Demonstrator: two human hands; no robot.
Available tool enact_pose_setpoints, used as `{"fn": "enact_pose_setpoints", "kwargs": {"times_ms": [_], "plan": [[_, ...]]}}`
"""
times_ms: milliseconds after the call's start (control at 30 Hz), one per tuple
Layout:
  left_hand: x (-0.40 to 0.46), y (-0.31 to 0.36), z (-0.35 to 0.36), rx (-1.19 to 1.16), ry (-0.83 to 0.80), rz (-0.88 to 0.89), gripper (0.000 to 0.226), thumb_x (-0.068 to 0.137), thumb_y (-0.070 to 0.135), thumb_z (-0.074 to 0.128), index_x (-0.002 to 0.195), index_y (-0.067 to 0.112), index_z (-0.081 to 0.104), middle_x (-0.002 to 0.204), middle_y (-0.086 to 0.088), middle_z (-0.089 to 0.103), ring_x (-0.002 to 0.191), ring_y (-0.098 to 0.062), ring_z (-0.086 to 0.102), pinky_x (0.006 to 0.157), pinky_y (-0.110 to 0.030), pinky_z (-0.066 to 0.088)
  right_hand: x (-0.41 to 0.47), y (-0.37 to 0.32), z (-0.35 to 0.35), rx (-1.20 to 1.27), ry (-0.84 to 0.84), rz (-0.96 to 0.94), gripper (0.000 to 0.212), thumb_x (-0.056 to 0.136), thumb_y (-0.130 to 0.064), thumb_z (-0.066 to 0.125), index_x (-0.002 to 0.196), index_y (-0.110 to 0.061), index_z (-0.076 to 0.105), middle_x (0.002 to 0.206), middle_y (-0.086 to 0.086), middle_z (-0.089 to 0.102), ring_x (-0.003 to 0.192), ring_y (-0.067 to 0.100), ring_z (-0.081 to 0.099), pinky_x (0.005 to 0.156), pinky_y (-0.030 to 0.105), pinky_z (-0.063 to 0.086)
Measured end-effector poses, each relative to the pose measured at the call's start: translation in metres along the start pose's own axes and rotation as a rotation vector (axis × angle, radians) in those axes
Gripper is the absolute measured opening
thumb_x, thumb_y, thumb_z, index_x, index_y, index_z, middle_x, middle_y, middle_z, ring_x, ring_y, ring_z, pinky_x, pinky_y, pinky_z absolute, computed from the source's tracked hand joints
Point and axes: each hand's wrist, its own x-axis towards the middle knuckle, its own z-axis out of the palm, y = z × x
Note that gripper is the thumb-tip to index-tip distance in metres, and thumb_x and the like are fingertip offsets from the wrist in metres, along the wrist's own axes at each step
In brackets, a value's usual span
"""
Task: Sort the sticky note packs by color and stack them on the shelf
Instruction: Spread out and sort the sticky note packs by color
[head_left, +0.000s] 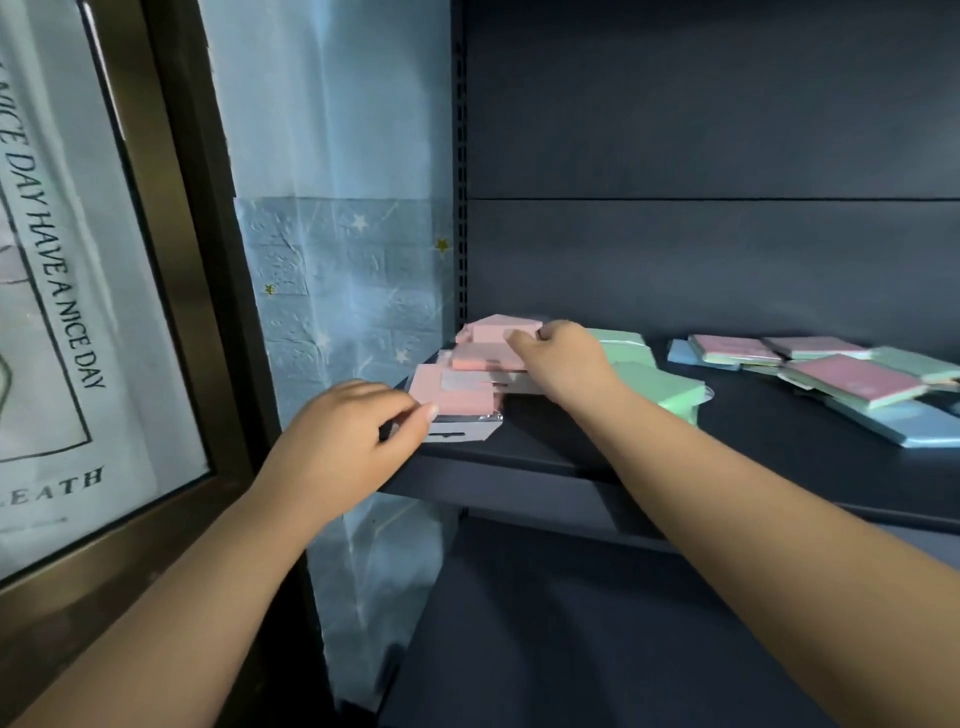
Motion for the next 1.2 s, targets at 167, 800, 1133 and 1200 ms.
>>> {"fn": "enact_pose_setpoints", "kwargs": {"times_ms": [167, 800, 1133, 1200], "plan": [[0.017, 0.032, 0.012, -0.038, 0.022, 0.132, 0.052, 0.084, 0.045, 0.036, 0.069, 0.008, 0.068, 0.064, -0.002, 0.065, 0.067, -0.025, 0.059, 0.064, -0.029, 0.042, -0.03, 0.03, -0.034, -0.281, 0.153, -0.243, 0.031, 0.091, -0.029, 0.053, 0.116, -0.013, 0.059, 0.119, 0.007, 0.06, 0.108, 0.025, 0.055, 0.084, 0.027, 0.04], [0.061, 0.119, 0.077, -0.016, -0.219, 0.065, 0.041, 0.093, 0.051, 0.035, 0.111, 0.023, 0.059, 0.118, 0.004, 0.061, 0.107, -0.019, 0.055, 0.073, -0.027, 0.036, -0.057, 0.12, -0.111, 0.176, -0.146, -0.009, 0.034, 0.093, -0.049, 0.041, 0.118, -0.032, 0.056, 0.12, -0.012, 0.055, 0.117, 0.009, 0.05, 0.109, 0.026, 0.031], [0.053, 0.127, 0.065, -0.07, 0.085, 0.043, 0.042, 0.095, 0.035, 0.044, 0.068, 0.006, 0.058, 0.069, -0.009, 0.056, 0.07, -0.032, 0.051, 0.061, -0.031, 0.03, -0.089, 0.141, -0.147, -0.154, 0.121, -0.079, 0.027, 0.093, -0.034, 0.051, 0.11, -0.017, 0.063, 0.105, -0.003, 0.064, 0.101, 0.013, 0.056, 0.079, 0.017, 0.036], [0.054, 0.145, 0.064, -0.086, 0.122, 0.104, 0.038, 0.093, 0.033, 0.046, 0.067, 0.007, 0.058, 0.066, -0.007, 0.056, 0.065, -0.026, 0.046, 0.059, -0.03, 0.029, -0.098, 0.154, -0.162, -0.299, 0.18, -0.082, 0.024, 0.092, -0.033, 0.053, 0.106, -0.018, 0.064, 0.104, 0.0, 0.067, 0.1, 0.017, 0.058, 0.083, 0.025, 0.041]]}}
